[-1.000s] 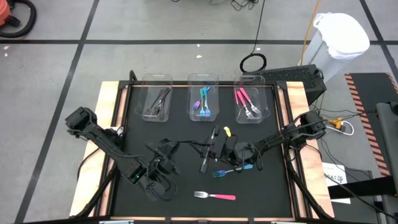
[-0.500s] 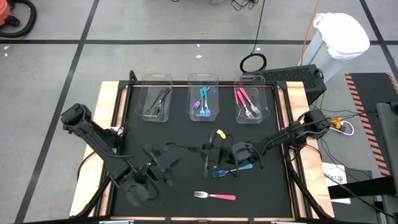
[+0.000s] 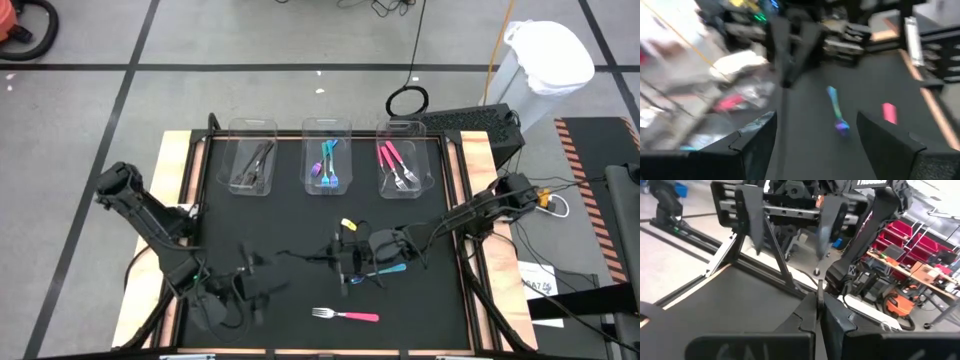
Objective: Sort silverware by color (type)
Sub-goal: Put the black fork into the left transparent bin
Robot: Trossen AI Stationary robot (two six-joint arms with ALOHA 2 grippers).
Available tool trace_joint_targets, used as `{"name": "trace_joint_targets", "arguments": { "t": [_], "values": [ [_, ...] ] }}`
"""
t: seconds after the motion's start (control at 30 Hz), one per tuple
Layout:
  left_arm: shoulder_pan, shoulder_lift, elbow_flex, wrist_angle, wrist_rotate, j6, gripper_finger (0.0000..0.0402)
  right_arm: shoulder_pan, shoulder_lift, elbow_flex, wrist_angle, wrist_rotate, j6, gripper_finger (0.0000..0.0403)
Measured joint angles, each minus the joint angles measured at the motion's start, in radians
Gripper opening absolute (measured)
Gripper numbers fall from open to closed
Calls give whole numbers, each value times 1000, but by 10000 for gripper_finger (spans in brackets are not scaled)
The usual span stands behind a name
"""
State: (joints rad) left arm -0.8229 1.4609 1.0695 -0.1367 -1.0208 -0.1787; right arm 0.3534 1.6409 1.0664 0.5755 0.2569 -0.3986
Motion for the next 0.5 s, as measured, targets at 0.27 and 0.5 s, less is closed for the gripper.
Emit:
{"name": "trace_joint_targets", "arguments": {
  "t": [0.27, 0.5],
  "values": [
    [101, 0, 0, -259, 137, -284, 276, 4, 0, 0, 1, 1, -2, 5],
    [130, 4, -11, -299, 208, -339, 258, 8, 0, 0, -10, 6, 3, 6]
  ]
}}
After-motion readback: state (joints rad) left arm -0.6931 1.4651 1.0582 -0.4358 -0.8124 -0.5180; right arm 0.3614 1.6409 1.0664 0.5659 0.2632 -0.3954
